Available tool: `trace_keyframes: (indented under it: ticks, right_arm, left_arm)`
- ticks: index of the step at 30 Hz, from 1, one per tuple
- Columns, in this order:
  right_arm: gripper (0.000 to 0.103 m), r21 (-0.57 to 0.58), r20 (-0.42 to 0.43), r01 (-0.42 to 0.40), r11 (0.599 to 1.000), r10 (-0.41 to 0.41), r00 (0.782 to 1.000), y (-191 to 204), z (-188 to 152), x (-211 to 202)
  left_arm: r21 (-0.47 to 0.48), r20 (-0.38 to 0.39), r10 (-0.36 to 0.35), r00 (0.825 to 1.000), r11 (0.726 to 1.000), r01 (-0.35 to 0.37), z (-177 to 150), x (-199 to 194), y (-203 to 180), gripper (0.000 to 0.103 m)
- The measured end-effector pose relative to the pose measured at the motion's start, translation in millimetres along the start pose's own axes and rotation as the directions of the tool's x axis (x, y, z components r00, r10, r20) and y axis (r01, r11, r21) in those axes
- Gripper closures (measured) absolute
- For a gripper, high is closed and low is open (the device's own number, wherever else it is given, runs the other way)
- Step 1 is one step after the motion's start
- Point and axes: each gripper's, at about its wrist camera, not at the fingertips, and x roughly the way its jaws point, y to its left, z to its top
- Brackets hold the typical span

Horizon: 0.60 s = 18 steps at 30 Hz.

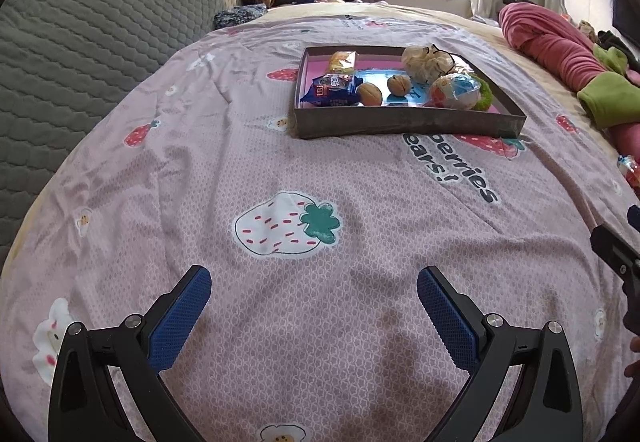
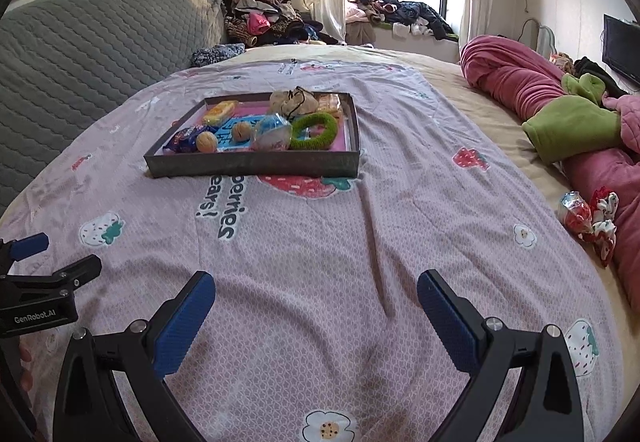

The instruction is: Organize objects

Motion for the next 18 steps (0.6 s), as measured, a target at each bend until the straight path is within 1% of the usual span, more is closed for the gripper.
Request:
trace_keyframes:
  ticks: [6,18]
  right_arm:
    - [0.001,0.015,-0.010,-0.012,1.000,0.012,1.000,-2,-5,2]
    - [0.001,0.019,-0.029,0.000,1.000,0.001,1.000,-5,-12,7]
  left_arm:
    - [-0.008,0.006,-0.007,1.000,1.000,0.007,-2,0,2,0.000]
    - [-0.002,0.002,0.002,1.000,1.000,-0.002,-10,7,2,0.000]
